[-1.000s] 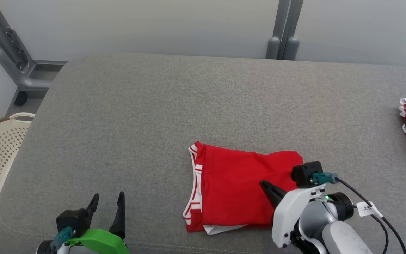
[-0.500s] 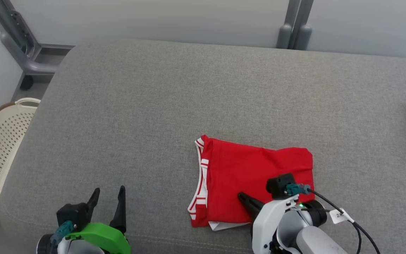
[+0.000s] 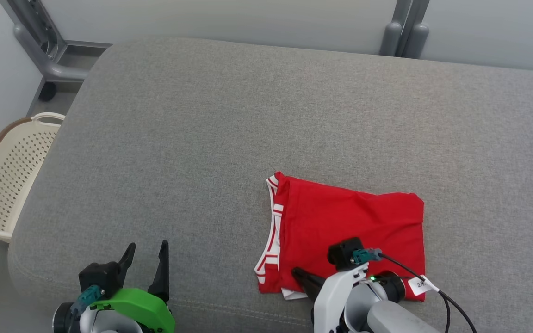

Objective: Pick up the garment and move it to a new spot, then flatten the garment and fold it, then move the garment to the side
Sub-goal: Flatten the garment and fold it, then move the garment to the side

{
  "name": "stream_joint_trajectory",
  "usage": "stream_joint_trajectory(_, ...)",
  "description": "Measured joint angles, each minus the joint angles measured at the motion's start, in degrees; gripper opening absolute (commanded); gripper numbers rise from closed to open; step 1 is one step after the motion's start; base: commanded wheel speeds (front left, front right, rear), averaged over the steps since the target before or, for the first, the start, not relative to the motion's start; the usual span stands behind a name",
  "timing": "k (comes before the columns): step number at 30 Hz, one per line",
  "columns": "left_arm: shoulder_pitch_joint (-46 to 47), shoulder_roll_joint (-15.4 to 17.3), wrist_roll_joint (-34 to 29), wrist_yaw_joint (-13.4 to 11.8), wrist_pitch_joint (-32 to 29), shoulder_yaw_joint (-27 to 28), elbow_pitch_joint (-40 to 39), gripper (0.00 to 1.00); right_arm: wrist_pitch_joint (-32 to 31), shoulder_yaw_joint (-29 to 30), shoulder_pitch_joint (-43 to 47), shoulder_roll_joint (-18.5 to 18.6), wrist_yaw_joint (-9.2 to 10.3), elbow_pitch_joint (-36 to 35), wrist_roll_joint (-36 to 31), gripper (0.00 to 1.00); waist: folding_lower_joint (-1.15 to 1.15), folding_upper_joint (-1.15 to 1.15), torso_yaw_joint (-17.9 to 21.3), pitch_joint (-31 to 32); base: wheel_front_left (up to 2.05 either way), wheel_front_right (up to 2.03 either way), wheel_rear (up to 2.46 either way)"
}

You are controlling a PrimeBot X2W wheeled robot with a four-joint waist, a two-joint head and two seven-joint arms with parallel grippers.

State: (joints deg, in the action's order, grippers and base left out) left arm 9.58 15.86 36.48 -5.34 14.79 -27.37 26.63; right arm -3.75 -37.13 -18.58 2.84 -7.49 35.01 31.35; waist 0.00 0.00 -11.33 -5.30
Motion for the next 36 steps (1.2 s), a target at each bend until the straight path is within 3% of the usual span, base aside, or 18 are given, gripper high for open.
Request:
stream_joint_trajectory(7,0.1,-0.1,-0.2,0.1,0.0,0.4,0.5,1.00,1.4,-6.3,-3.3,0.0,0.00,0.5,6.9,0.00,0.00,0.00,0.0,0.0,0.00,0.00,0.00)
stream_joint_trajectory(8,0.1,-0.1,-0.2,0.1,0.1,0.5,0.6,1.00,1.6,-6.9,-3.9,0.0,0.00,0.3,7.5,0.07,0.00,0.00,0.1,0.0,0.00,0.00,0.00)
stream_joint_trajectory(9,0.1,-0.1,-0.2,0.1,0.1,0.5,0.7,1.00,1.8,-6.9,-4.6,0.0,0.00,0.1,8.0,0.38,0.00,0.00,0.2,0.1,0.00,0.00,0.00)
stream_joint_trajectory(10,0.1,-0.1,-0.2,0.1,0.2,0.6,0.7,1.00,1.9,-6.8,-5.3,0.0,0.00,0.0,8.5,1.00,0.00,0.00,0.3,0.3,0.00,0.00,0.00)
stream_joint_trajectory(16,-1.0,0.1,-0.2,-0.1,0.2,1.1,0.5,1.00,0.0,1.4,-7.6,0.0,0.00,-1.2,9.0,1.00,0.00,0.00,1.9,2.0,0.00,0.00,0.00)
stream_joint_trajectory(21,-2.2,0.4,-0.2,-0.5,0.2,1.4,-0.3,1.00,-3.4,12.8,-5.9,0.0,0.01,-3.1,0.4,1.00,0.00,0.00,3.7,3.4,0.00,0.00,0.00)
stream_joint_trajectory(25,-3.1,0.7,-0.2,-0.8,0.2,1.4,-0.9,1.00,-8.2,22.9,-0.6,0.0,0.00,-9.6,-7.2,1.00,0.00,0.00,5.2,4.4,0.00,0.00,0.00)
stream_joint_trajectory(30,-3.4,1.1,-0.2,-0.8,0.2,1.2,-1.6,1.00,-16.7,33.4,7.6,0.1,0.00,-21.1,-11.8,1.00,0.00,0.00,7.1,5.2,0.00,0.00,0.00)
stream_joint_trajectory(36,-3.4,1.2,-0.2,-1.0,-0.1,0.9,-2.3,1.00,-23.6,38.7,12.9,0.1,0.01,-28.8,-12.8,1.00,0.00,0.00,8.4,4.7,0.00,0.00,0.00)
